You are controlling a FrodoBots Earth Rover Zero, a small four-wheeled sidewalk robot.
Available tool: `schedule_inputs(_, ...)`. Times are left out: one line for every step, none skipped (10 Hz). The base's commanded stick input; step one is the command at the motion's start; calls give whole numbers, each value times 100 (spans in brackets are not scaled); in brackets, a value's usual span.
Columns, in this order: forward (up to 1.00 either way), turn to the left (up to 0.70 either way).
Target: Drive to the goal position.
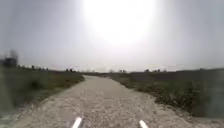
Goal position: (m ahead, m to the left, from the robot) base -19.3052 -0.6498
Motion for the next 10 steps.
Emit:
schedule_inputs(70, 0)
schedule_inputs(70, 0)
schedule_inputs(70, 0)
schedule_inputs(70, 0)
schedule_inputs(70, 0)
schedule_inputs(70, 0)
schedule_inputs(70, 0)
schedule_inputs(70, 2)
schedule_inputs(70, 29)
schedule_inputs(70, 31)
